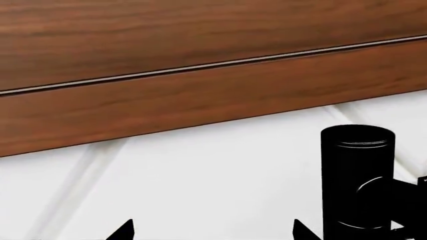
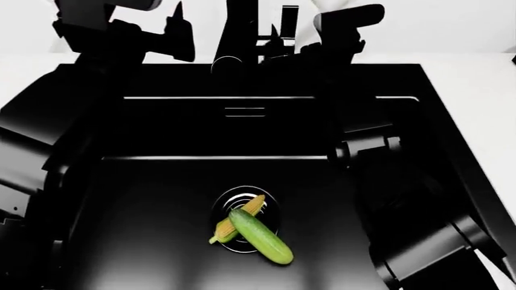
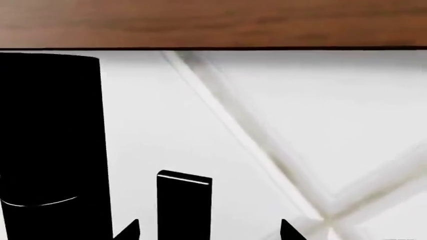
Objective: Pick up the fruits and vegetables and place them in the sink. Turn on the sink faucet to wash them. Then turn the sink off and put them in the tray.
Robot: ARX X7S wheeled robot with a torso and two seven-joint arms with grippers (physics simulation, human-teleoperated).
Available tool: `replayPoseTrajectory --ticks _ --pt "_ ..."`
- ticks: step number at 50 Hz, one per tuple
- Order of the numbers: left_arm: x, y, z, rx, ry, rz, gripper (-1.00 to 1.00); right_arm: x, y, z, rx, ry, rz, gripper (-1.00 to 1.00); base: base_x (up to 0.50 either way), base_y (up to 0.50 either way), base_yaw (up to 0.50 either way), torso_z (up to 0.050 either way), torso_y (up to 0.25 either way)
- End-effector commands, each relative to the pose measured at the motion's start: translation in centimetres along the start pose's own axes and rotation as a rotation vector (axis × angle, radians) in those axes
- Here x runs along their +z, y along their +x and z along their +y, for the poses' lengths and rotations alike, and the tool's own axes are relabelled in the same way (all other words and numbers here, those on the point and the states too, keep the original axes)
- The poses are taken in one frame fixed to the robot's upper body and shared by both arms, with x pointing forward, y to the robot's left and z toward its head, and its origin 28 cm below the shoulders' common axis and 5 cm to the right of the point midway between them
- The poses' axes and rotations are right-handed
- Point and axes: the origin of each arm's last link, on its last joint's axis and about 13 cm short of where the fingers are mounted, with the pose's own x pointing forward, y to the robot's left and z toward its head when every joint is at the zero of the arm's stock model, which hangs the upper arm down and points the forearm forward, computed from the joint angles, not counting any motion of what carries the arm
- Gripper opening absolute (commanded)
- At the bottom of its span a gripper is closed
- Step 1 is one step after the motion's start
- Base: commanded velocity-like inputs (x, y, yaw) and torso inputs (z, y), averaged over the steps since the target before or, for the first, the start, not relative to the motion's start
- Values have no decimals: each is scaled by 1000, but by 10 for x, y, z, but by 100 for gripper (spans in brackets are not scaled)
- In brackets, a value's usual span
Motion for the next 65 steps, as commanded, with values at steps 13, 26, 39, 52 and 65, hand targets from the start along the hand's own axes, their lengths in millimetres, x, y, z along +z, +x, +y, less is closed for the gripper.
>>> replayPoseTrajectory --ticks 13,26,39,52,65 --pt "2 -3 1 4 -4 -6 100 -10 -7 -5 -291 46 -44 100 0 0 0 0 0" --pt "4 -6 -1 -2 -5 -8 100 -7 -6 -4 -213 27 -87 100 0 0 0 0 0" --pt "-4 0 -14 -32 -30 2 100 22 6 -4 -133 -82 -229 100 0 0 0 0 0" --pt "-9 3 -23 -59 -48 15 100 19 2 -20 -182 -118 -183 100 0 0 0 0 0" --pt "-9 6 -20 -49 -48 16 100 7 -8 -39 -273 -165 -82 100 0 0 0 0 0"
